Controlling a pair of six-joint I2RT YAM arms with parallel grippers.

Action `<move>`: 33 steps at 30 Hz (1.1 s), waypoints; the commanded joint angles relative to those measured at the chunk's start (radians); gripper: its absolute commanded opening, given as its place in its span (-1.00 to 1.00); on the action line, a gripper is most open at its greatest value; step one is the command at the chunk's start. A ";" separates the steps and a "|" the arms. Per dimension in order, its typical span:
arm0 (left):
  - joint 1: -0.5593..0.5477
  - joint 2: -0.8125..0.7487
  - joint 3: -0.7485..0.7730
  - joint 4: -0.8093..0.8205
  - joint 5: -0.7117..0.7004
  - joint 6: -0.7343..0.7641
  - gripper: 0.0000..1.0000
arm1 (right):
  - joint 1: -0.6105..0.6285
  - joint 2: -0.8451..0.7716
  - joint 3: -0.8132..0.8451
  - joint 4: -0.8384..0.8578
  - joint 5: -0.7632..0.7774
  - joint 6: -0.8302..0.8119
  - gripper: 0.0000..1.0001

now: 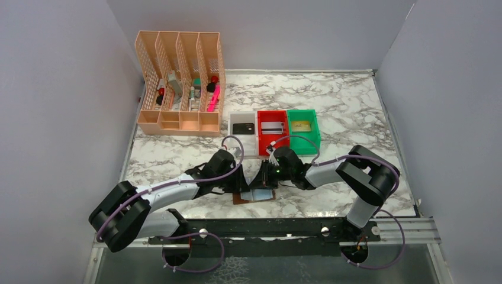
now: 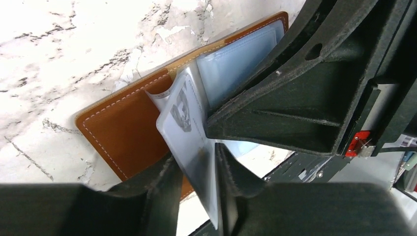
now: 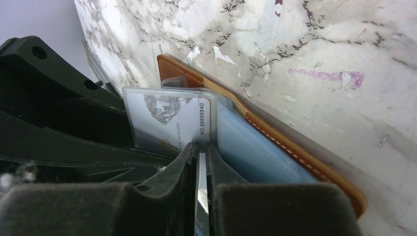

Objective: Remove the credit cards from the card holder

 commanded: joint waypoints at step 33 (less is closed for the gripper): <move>-0.006 -0.074 -0.031 -0.049 -0.107 0.012 -0.99 | 0.005 -0.047 0.029 -0.181 0.107 -0.055 -0.60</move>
